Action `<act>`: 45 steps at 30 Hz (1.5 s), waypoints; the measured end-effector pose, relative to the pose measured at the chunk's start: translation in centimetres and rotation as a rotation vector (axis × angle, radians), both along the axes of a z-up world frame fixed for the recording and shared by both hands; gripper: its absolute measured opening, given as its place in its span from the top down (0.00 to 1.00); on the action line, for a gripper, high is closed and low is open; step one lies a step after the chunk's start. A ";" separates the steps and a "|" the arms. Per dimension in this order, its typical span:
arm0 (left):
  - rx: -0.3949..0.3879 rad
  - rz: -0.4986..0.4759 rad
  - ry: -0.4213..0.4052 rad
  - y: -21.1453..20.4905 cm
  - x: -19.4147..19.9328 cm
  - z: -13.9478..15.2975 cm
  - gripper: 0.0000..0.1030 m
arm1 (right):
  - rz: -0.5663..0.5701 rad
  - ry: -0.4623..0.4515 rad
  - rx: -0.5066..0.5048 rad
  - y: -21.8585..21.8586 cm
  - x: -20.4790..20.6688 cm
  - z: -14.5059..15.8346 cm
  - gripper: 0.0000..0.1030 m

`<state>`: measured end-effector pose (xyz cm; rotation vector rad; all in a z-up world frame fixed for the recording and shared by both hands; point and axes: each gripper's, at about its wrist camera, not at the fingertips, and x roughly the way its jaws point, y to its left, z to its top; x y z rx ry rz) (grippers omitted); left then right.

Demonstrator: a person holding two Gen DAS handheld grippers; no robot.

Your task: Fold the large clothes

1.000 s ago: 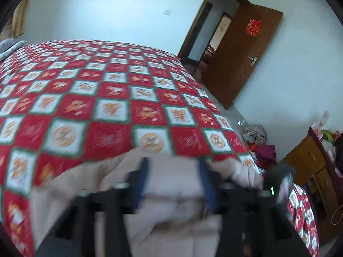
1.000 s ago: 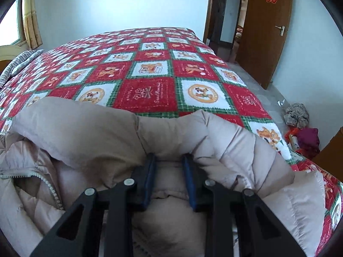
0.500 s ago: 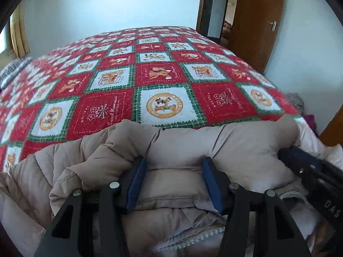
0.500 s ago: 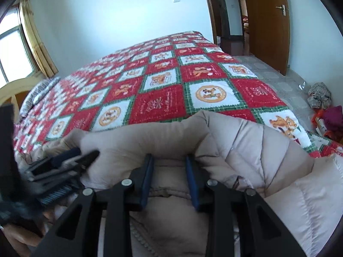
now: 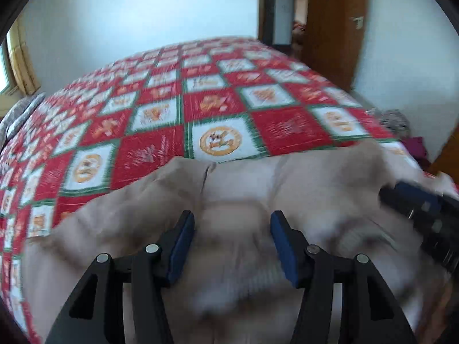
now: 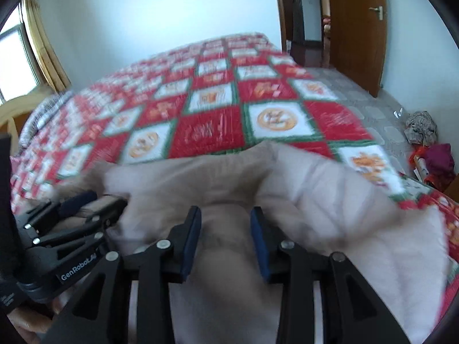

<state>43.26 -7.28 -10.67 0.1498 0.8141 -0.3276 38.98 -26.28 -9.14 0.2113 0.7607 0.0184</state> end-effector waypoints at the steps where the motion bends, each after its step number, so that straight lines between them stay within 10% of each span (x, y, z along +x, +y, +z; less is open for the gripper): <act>1: -0.012 -0.020 -0.031 0.9 -1.8 1.3 0.45 | 0.005 -0.027 0.000 -0.2 -1.4 1.0 0.57; 10: -0.223 -0.116 -0.080 14.0 -18.1 7.0 0.31 | 0.006 -0.158 -0.028 -5.2 -21.3 9.0 0.38; 20: -0.285 -0.076 -0.067 23.1 -31.9 3.6 0.30 | -0.022 -0.061 -0.032 -8.2 -39.8 8.4 0.25; 29: -0.249 -0.004 -0.067 27.3 -37.1 2.3 0.30 | -0.026 0.062 0.221 -8.2 -42.4 1.0 0.24; 37: -0.216 0.000 -0.115 31.4 -41.5 2.8 0.29 | 0.055 0.111 0.159 -4.6 -42.0 -0.8 0.24; 45: -0.396 -0.068 0.010 29.9 -39.1 -1.6 0.23 | 0.111 0.135 0.111 -2.9 -42.4 -2.1 0.24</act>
